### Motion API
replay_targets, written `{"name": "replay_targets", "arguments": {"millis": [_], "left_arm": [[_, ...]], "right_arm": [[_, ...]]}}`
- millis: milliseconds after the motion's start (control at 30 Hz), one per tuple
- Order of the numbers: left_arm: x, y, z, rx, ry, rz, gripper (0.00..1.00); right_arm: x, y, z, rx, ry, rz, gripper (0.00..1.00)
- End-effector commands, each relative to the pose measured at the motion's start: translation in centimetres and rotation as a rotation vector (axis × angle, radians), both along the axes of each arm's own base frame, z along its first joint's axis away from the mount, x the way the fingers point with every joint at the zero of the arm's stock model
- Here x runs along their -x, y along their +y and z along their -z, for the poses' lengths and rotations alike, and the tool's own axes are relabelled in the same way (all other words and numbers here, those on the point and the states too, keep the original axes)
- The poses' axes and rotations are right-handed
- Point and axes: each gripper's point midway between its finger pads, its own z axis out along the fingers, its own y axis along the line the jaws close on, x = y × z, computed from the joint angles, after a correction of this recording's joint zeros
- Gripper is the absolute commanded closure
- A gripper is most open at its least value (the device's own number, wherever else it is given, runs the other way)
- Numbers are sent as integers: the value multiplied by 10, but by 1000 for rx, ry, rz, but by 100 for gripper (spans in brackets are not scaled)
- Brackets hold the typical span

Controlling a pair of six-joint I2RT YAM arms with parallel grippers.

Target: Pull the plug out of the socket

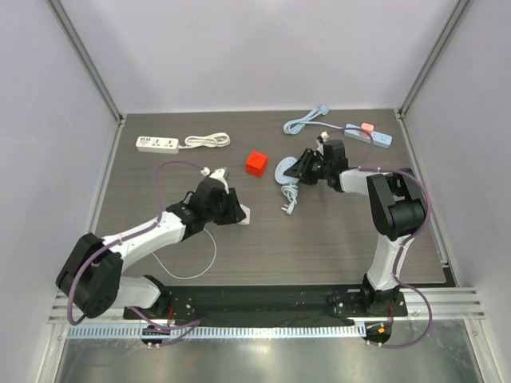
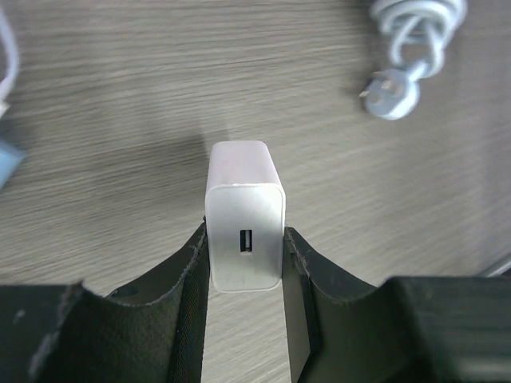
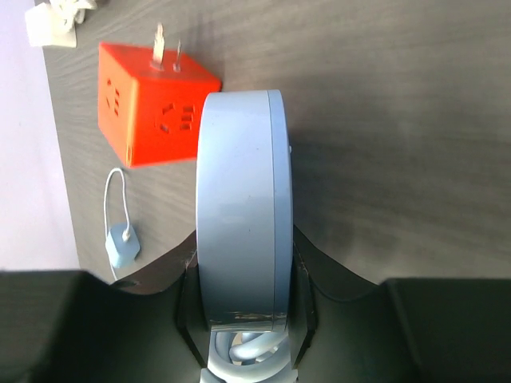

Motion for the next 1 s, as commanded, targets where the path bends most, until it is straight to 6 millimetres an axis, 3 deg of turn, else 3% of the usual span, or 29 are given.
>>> {"name": "replay_targets", "arguments": {"millis": [0,200,267,300,333,433,467,567,633,667,800,967], "left_arm": [[-6,-6,-2,130,46,-11,100],[-2,-8,6,141,80,-12,100],[-1,-6,8,135,84,-15,100],[1,-5,10,132,88,-13,100],[3,-6,9,136,92,-4,100],[7,-5,11,142,95,7,97],[8,-5,9,145,90,8,95],[10,-3,11,141,92,10,83],[10,-3,11,139,96,13,69],[10,-4,9,139,92,17,57],[11,-2,-1,143,75,18,37],[12,10,-21,114,41,-11,23]], "right_arm": [[-23,1,-14,29,-79,-18,89],[-44,-2,-6,57,-76,-7,81],[-49,-1,5,63,-48,-6,77],[-57,0,0,63,-62,-8,73],[-55,-1,9,76,-28,-10,72],[-60,-4,7,104,-32,-1,60],[-61,-8,7,128,-41,9,48],[-60,-12,6,157,-32,11,36],[-59,-16,2,164,-28,13,30],[-57,-16,0,166,-26,14,25],[-49,-27,-15,200,-52,44,14],[-45,-48,-28,235,-41,96,7]]}}
